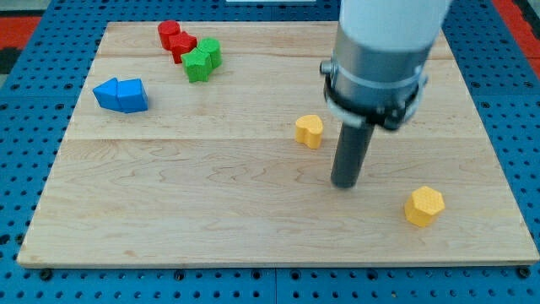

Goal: Push the yellow heart closer to the yellow hexagon

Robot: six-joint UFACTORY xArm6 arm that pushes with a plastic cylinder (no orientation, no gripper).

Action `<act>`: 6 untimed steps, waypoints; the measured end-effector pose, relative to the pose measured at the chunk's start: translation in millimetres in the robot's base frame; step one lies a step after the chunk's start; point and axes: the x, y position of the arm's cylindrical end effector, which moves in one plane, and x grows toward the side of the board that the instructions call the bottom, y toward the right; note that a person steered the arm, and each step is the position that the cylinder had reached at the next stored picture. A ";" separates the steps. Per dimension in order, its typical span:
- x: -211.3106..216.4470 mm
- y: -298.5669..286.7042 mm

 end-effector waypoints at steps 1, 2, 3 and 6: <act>-65.9 27.6; -67.9 -64.0; -42.4 -80.8; -23.2 -164.3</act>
